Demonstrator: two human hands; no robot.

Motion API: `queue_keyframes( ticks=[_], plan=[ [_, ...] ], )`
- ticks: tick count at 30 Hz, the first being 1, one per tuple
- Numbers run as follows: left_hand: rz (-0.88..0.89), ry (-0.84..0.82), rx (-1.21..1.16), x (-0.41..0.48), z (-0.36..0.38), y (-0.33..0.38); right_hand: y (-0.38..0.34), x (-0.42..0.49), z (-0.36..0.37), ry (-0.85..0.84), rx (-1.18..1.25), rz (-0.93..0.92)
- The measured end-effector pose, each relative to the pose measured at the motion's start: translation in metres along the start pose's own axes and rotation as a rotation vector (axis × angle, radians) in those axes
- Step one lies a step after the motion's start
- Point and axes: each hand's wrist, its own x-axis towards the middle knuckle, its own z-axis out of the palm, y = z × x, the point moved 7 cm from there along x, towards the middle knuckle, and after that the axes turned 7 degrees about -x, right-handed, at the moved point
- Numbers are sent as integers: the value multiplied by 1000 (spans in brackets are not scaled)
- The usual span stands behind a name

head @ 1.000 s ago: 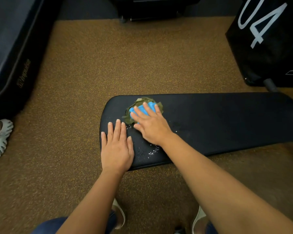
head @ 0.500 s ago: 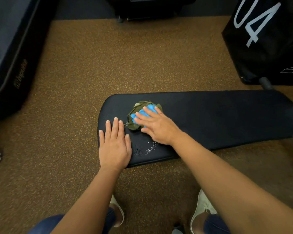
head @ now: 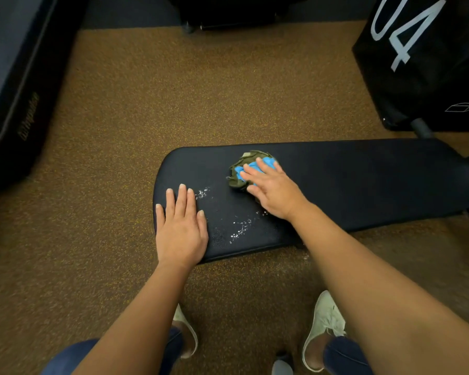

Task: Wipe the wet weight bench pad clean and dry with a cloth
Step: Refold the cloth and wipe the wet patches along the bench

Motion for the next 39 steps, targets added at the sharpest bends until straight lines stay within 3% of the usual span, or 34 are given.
queue_keyframes(
  ticks=[2,7,10,13,18,23,27,31,34,39],
  plan=[
    [-3,8,3,0,0,0,-13,-1,2,24,-40,24],
    [-3,1,0,0,-1,-1,-10,-25,4,8,3,-120],
    [-2,2,-2,0,0,-1,16,-23,-5,22,38,16],
    [-8,8,0,0,-1,-2,-2,-16,-1,26,-9,91],
    [-8,5,3,0,-1,-1,-10,-39,4,10,-61,-74],
    [-9,12,-6,0,0,-1,-8,-39,-2,17,-69,41],
    [-3,13,-6,0,-1,0,-5,-35,-14,164,113,261],
    [-3,17,8,0,-1,0,-7,-23,6,-96,-190,355],
    [-7,17,24,1,0,0,-20,-20,13,-105,-271,332],
    [-3,14,10,0,-1,0,-10,-32,8,-20,-264,124]
  ],
)
